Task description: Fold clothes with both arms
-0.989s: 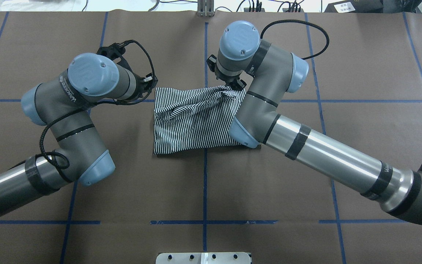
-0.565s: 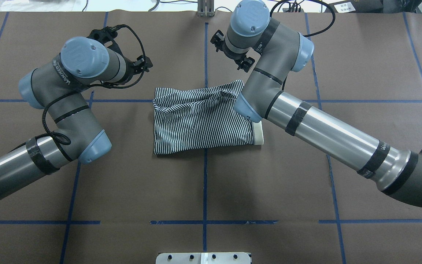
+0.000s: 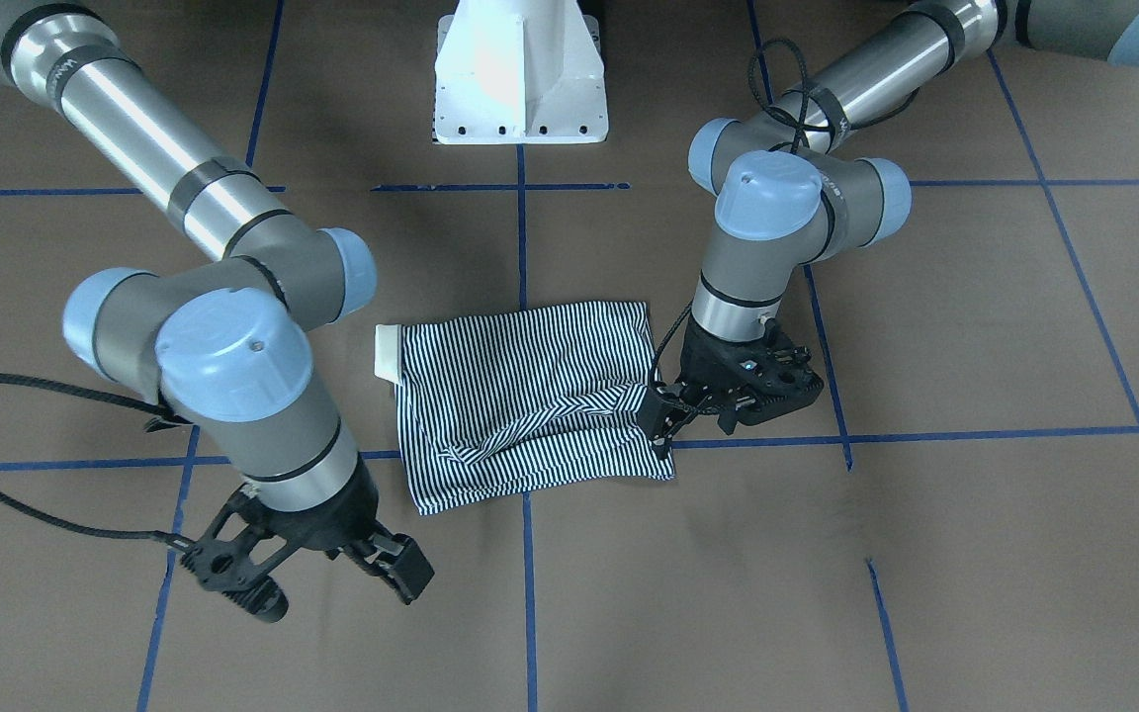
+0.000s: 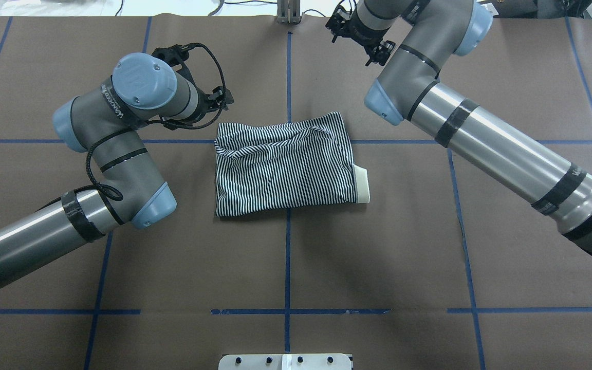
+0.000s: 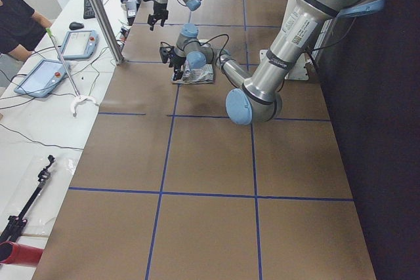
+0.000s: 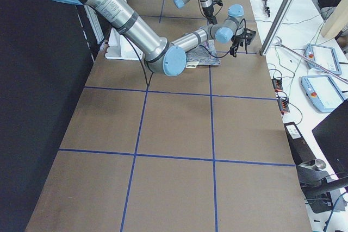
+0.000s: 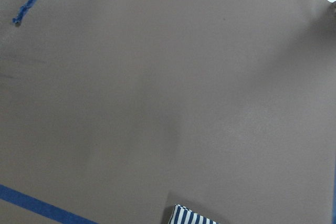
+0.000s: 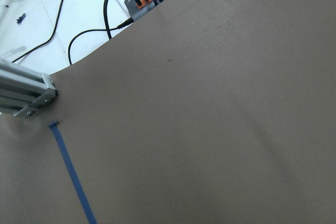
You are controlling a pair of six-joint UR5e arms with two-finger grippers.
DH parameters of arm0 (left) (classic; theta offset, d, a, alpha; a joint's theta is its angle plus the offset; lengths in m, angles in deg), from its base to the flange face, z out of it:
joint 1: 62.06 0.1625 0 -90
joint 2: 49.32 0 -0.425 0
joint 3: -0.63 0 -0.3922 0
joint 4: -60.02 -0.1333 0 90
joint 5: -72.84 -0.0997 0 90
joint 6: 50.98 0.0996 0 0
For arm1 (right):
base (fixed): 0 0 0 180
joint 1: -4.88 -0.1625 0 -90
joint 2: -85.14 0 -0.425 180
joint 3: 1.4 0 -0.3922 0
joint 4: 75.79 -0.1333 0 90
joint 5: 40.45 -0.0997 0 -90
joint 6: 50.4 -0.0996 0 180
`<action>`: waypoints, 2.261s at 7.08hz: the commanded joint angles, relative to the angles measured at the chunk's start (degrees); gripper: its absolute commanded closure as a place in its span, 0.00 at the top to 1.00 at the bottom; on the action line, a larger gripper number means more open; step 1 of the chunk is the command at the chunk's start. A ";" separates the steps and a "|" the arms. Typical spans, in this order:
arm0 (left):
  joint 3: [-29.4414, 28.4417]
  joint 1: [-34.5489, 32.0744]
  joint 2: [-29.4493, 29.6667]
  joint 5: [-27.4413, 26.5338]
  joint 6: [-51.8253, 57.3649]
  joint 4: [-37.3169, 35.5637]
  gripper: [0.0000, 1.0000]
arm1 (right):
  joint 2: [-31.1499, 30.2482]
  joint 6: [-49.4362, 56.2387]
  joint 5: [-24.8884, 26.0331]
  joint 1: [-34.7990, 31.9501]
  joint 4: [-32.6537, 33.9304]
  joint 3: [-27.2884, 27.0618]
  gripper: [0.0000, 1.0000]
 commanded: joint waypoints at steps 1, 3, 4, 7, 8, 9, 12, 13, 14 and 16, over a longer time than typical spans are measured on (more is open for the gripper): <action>-0.63 0.40 0.36 -0.09 3.18 -0.34 0.79 | -1.12 2.82 -3.07 -2.67 0.03 -0.01 1.00; 2.78 2.84 0.10 1.66 2.67 -0.96 0.91 | -1.56 3.34 -3.77 -2.85 0.03 -0.10 1.00; 4.37 5.13 0.45 1.84 2.23 -1.40 0.99 | -1.65 4.74 -3.77 -3.11 0.03 -0.10 1.00; 4.04 9.10 1.68 1.76 -3.13 -0.53 0.99 | -2.09 6.42 -3.86 -3.99 0.03 -0.01 1.00; 2.73 9.11 2.81 1.76 -3.14 -0.44 0.99 | -2.09 6.51 -4.29 -4.34 0.03 -0.10 1.00; 1.15 9.11 3.69 1.67 -3.14 -0.35 0.99 | -2.18 6.60 -4.47 -4.43 0.03 -0.10 1.00; -6.25 7.01 4.93 1.23 -2.52 7.83 0.99 | -2.70 7.47 -4.74 -4.78 0.02 -0.10 1.00; -7.47 5.43 6.76 1.23 -1.56 7.91 0.99 | -2.70 7.65 -4.74 -5.05 0.03 -0.10 1.00; -11.57 3.15 9.56 1.32 -0.69 9.74 0.99 | -2.70 8.52 -4.74 -5.14 -0.06 -0.10 1.00; -23.52 -0.98 12.14 1.14 5.44 19.21 0.99 | -3.14 8.71 -4.74 -5.05 -0.06 -0.54 1.00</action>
